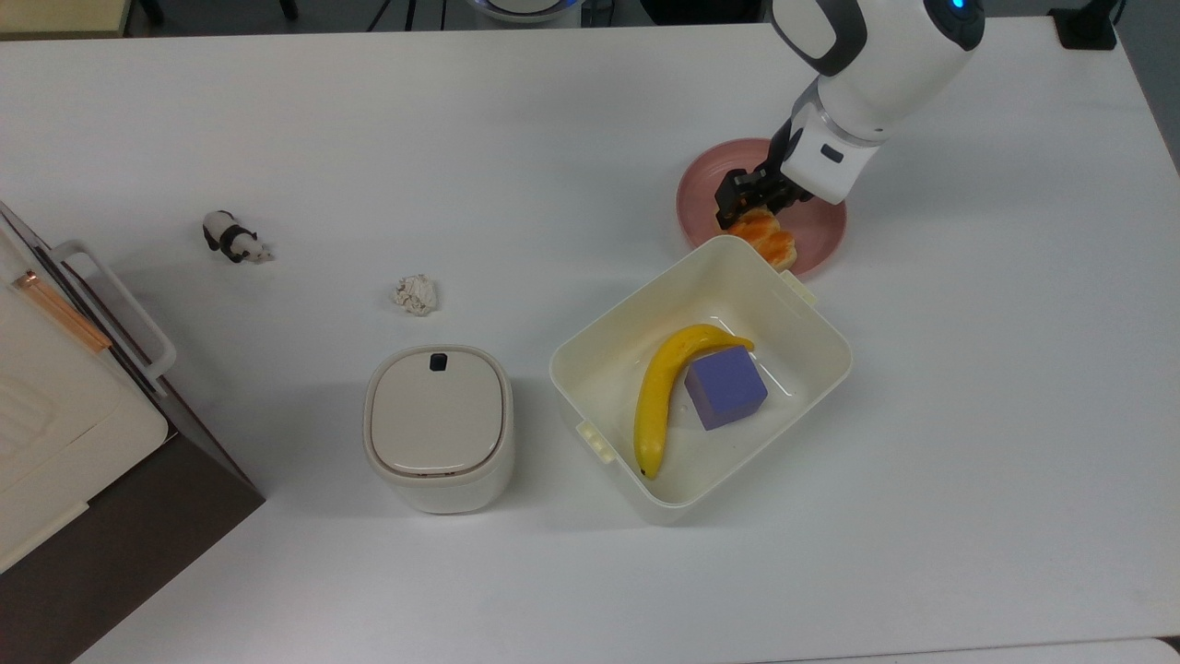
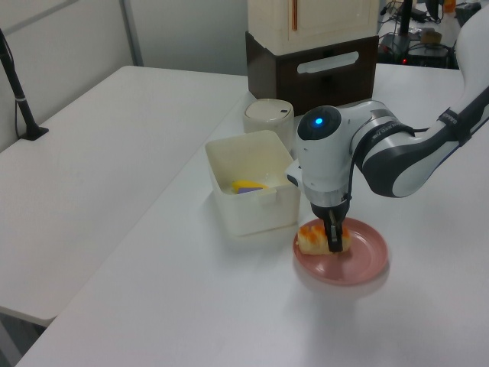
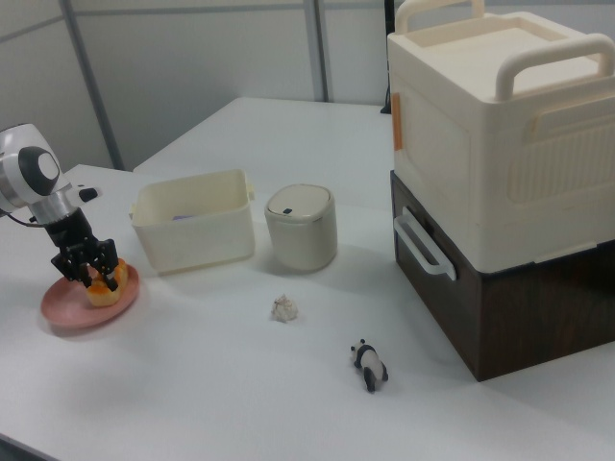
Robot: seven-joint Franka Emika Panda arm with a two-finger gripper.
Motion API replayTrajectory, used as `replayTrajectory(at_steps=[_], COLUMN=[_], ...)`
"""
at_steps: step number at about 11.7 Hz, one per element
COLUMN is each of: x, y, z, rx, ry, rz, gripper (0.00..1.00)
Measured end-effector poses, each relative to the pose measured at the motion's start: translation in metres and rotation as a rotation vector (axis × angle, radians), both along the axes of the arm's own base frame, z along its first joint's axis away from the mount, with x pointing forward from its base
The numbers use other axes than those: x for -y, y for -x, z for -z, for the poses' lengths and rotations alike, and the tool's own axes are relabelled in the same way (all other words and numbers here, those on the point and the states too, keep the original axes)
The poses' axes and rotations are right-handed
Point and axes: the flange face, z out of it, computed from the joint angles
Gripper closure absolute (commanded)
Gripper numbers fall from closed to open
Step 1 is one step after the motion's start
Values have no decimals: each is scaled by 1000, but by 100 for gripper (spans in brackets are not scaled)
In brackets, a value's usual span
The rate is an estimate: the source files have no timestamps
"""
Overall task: Put the bread on the table
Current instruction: 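Close the gripper on the glazed bread roll and lift it off the plate, then carry the bread roll beside the plate and lower it onto the table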
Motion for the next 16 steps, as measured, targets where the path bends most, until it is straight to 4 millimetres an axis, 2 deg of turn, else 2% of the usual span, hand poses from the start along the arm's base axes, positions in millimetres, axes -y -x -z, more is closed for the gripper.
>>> replayTrajectory(at_steps=[3, 5, 6, 7, 9, 10, 11, 13, 16], x=[1, 2, 7, 17, 48, 64, 77, 109, 192], y=[-2, -6, -8, -10, 0, 11, 19, 19, -9], z=[-2, -11, -26, -53, -125, -157, -180, -205, -208], rx=[5, 13, 14, 10, -41, -77, -98, -99, -98], ry=[-1, -7, -10, -8, -14, -22, -25, -31, -87], rz=[0, -23, -51, -85, -156, -192, -220, -224, -103], gripper=[99, 99, 99, 99, 99, 99, 99, 99, 98])
